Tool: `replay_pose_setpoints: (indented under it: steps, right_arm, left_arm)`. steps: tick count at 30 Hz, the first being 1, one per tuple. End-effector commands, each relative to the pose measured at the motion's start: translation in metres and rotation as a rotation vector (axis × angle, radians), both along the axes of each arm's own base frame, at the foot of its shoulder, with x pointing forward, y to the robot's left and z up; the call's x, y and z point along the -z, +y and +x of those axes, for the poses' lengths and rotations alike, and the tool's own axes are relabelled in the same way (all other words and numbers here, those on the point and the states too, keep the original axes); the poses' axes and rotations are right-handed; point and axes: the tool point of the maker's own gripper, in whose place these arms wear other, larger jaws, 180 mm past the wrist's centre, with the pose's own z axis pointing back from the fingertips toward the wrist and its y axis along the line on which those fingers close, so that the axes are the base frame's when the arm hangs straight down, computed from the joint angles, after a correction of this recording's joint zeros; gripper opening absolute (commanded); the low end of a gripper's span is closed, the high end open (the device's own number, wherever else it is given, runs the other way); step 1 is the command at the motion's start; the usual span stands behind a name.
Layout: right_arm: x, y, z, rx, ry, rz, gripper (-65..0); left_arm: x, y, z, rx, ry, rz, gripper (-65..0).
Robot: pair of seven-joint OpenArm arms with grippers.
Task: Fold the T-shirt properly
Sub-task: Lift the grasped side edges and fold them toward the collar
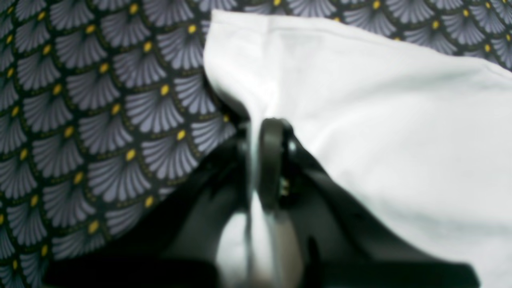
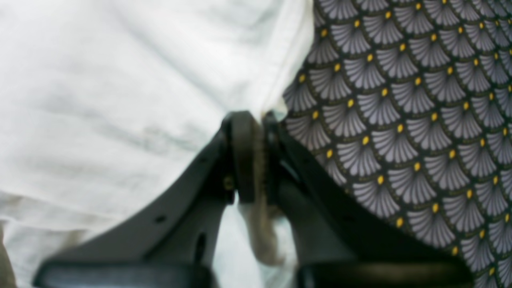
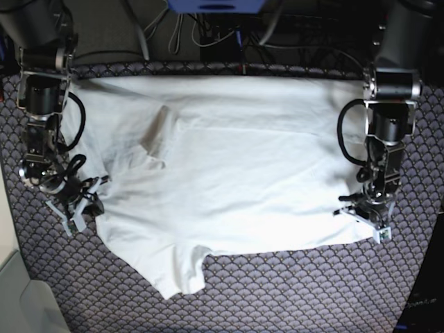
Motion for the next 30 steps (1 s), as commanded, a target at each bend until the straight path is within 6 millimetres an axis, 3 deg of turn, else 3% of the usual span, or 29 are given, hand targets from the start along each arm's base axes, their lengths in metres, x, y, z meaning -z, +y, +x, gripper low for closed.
replay_pose_setpoints:
  steps: [1, 7, 15, 26, 30]
  right_arm:
    - [-0.023, -0.009, 0.013, 0.009, -0.067, -0.003, -65.0]
    - [-0.03, -0.041, 0.009, 0.093, -0.087, 0.007, -65.0]
    - [-0.027, -0.048, -0.001, 0.11, -0.086, 0.0, -65.0]
    - [-0.058, -0.028, -0.018, 0.054, -0.189, -0.07, -65.0]
    - [-0.065, -0.02, -0.022, 0.039, -0.214, -0.077, -65.0]
  left_arm:
    - [-0.027, 0.015, 0.014, -0.006, -0.064, 0.028, -64.5]
    - [-0.032, 0.019, 0.013, -0.003, -0.06, 0.036, -64.5]
    - [-0.031, 0.032, 0.007, -0.014, -0.029, 0.047, -64.5]
    - [-0.025, 0.029, 0.004, -0.01, 0.006, 0.034, -64.5]
    - [-0.035, 0.019, 0.004, 0.022, -0.021, 0.042, -64.5]
